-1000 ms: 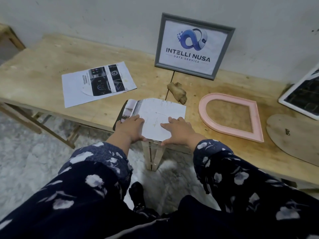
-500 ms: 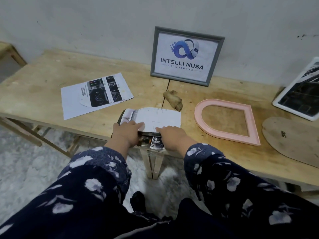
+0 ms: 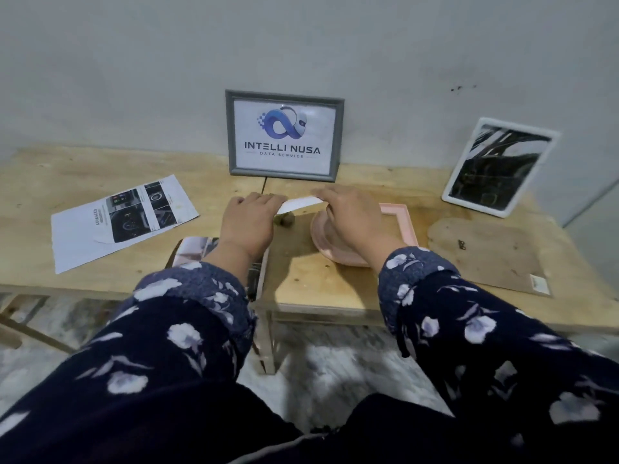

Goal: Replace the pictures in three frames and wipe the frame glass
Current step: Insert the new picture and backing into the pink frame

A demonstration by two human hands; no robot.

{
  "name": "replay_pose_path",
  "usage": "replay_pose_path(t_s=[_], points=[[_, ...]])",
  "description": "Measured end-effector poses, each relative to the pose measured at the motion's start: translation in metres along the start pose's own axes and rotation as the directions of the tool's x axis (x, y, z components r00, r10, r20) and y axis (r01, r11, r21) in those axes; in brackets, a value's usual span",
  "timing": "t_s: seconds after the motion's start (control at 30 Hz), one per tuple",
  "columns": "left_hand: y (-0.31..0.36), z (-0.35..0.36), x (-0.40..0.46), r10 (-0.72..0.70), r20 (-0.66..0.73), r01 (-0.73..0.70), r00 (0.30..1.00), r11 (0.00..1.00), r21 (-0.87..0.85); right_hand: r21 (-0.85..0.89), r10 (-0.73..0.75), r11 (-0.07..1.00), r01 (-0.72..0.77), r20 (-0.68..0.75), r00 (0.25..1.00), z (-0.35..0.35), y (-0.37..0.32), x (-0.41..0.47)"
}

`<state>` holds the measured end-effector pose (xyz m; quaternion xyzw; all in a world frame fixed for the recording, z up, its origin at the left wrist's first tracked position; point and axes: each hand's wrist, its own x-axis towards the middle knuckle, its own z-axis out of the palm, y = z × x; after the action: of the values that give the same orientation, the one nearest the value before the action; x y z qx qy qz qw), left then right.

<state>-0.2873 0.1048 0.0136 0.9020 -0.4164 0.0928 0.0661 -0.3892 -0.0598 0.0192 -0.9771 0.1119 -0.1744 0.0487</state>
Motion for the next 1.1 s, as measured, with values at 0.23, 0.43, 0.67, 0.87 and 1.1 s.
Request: replay_pose_path(t_s=[0.23, 0.43, 0.67, 0.87, 1.1], points=[[0.087, 0.039, 0.018, 0.145, 0.071, -0.140, 0.987, 0.988, -0.072, -0.097, 0.199, 0.977, -0.191, 0.075, 0.977, 0.002, 0.075, -0.066], [0.113, 0.087, 0.034, 0.228, 0.270, -0.218, 0.936, 0.974, -0.067, -0.130, 0.332, 0.941, -0.312, 0.178, 0.926, 0.045, 0.111, -0.098], [0.111, 0.134, 0.038, 0.210, 0.453, -0.172, 0.867, 0.977, -0.124, -0.146, 0.383, 0.924, -0.354, 0.304, 0.872, 0.087, 0.125, -0.105], [0.109, 0.152, 0.049, 0.202, 0.421, -0.159, 0.884, 0.978, -0.134, -0.146, 0.387, 0.920, -0.363, 0.205, 0.899, 0.090, 0.128, -0.097], [0.119, 0.147, 0.051, 0.167, 0.412, -0.134, 0.896, 0.985, -0.108, 0.114, 0.359, 0.920, -0.376, 0.146, 0.922, 0.086, 0.146, -0.094]])
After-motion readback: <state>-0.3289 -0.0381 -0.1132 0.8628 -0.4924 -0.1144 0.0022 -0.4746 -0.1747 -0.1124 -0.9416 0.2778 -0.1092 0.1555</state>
